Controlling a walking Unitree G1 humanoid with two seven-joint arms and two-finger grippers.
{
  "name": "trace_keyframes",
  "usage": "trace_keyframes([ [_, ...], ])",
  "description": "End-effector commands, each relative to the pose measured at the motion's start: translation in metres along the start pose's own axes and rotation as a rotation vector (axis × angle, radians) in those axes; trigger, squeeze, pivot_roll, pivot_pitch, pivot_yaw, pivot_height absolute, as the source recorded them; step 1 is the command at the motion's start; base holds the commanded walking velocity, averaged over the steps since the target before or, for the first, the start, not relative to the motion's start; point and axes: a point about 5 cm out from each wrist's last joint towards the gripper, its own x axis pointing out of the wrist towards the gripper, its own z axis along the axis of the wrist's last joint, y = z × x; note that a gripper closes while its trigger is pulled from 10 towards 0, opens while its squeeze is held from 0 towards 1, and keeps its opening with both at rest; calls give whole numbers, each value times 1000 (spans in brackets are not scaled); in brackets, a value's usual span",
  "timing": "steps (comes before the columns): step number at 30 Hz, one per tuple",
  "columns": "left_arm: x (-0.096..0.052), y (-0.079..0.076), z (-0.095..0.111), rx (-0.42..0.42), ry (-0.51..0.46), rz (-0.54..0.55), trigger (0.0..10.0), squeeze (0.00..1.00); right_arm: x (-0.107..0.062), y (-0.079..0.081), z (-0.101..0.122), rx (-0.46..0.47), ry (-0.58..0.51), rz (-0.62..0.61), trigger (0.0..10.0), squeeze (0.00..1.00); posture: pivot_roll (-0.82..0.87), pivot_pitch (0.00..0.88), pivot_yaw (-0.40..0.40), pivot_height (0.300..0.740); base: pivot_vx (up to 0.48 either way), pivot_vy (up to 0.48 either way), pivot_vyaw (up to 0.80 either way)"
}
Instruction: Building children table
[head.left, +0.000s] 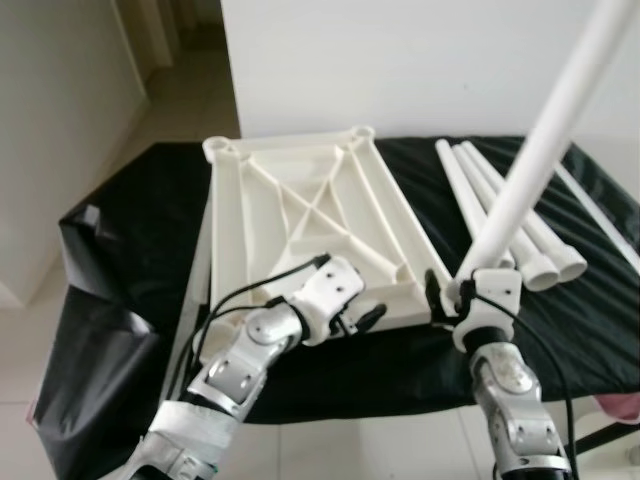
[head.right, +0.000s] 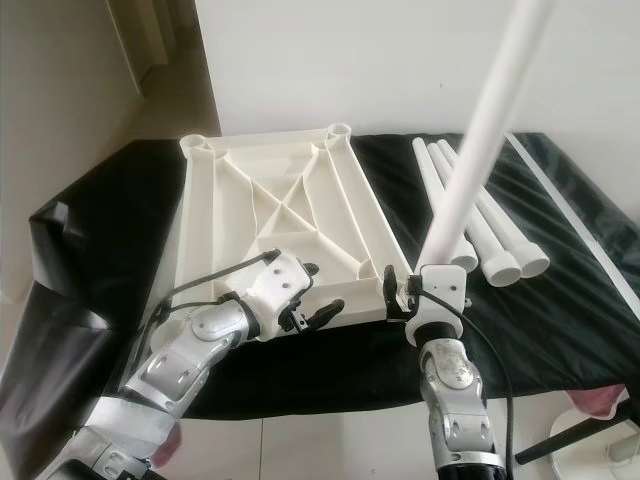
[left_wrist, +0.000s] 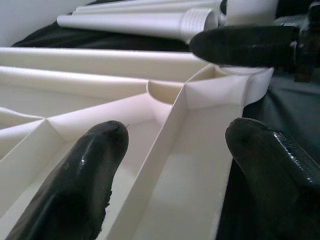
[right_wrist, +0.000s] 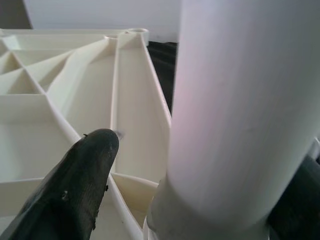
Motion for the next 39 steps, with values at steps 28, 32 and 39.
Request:
trace_keyframes([
  [28,-7,-19,0,-2,0,-255,10000,0,16,-42,-1,-137,35,240,353,0,21,0,10,740,0,0,0],
  [32,-7,-19,1,2,1,-250,10000,0,17,-49,-2,-131,39,242,0,0,23,0,9,740,0,0,0],
  [39,-6,-16,0,9,8,-231,10000,0,19,-51,-7,-104,54,218,10000,0,24,0,8,740,0,0,0],
])
